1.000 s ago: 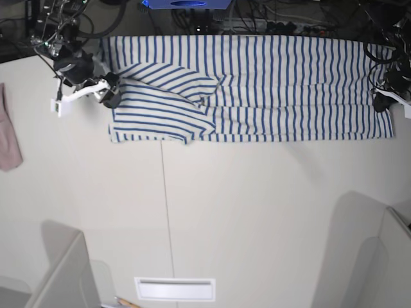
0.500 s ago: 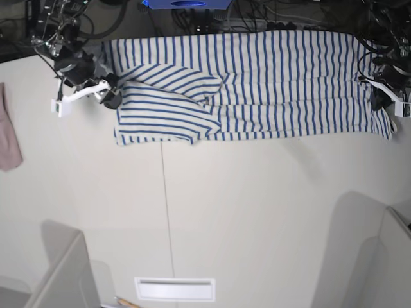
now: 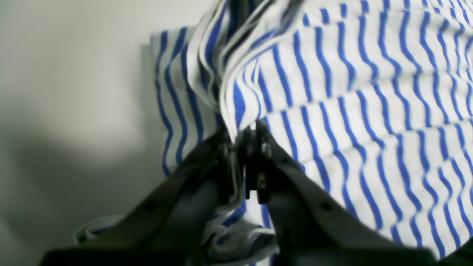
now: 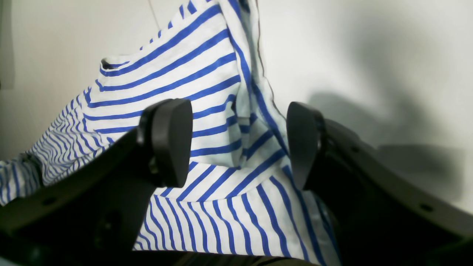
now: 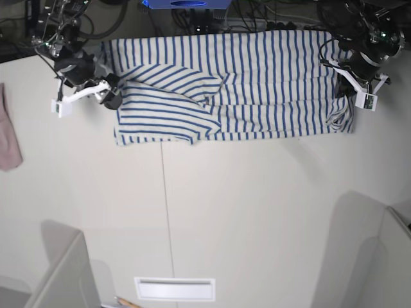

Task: Fold the T-shirt properly
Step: 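Grasp the shirt edge with the left gripper and fold it toward the right gripper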

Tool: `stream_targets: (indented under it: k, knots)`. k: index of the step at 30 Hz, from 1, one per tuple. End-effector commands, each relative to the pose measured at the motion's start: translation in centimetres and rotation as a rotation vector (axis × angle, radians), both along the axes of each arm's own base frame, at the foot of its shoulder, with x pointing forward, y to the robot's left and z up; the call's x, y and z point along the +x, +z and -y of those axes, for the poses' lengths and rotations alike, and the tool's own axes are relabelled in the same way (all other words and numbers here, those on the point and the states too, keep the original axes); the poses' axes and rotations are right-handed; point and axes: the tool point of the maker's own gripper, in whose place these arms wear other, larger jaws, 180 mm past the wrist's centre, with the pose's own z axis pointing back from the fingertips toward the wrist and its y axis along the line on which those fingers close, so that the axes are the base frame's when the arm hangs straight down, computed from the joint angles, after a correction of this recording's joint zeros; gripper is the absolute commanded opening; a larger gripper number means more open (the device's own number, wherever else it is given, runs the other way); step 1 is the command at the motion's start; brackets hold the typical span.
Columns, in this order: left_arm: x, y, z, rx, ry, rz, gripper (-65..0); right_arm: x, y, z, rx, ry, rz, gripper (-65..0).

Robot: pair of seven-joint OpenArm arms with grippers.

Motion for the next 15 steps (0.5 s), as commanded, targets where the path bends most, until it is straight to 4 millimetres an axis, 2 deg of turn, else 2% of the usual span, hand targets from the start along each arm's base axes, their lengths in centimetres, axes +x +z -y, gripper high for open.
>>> stream_targets:
  k: [1,6,11,15]
  knots:
    - [0.5,0.8,1.0,-0.016,-0.031,0.038,-65.0,0.4,0.7,0.2,-0.007,0.006,0.032,-27.5]
    - [0.8,-0.1,4.9,-0.096,-0.096,0.030,-65.0,0.4,0.7,0.1,-0.005,0.007,0.032,-27.5]
    - [1.4,-0.6,9.7,-0.183,-0.179,0.032,-65.0,0.4,0.7,0.1,-0.005,0.007,0.032,-27.5]
    - [1.9,-0.4,11.8,-0.232,-0.187,0.052,-65.0,0.2,0.6,0.0,-0.002,0.012,0.022,-27.5]
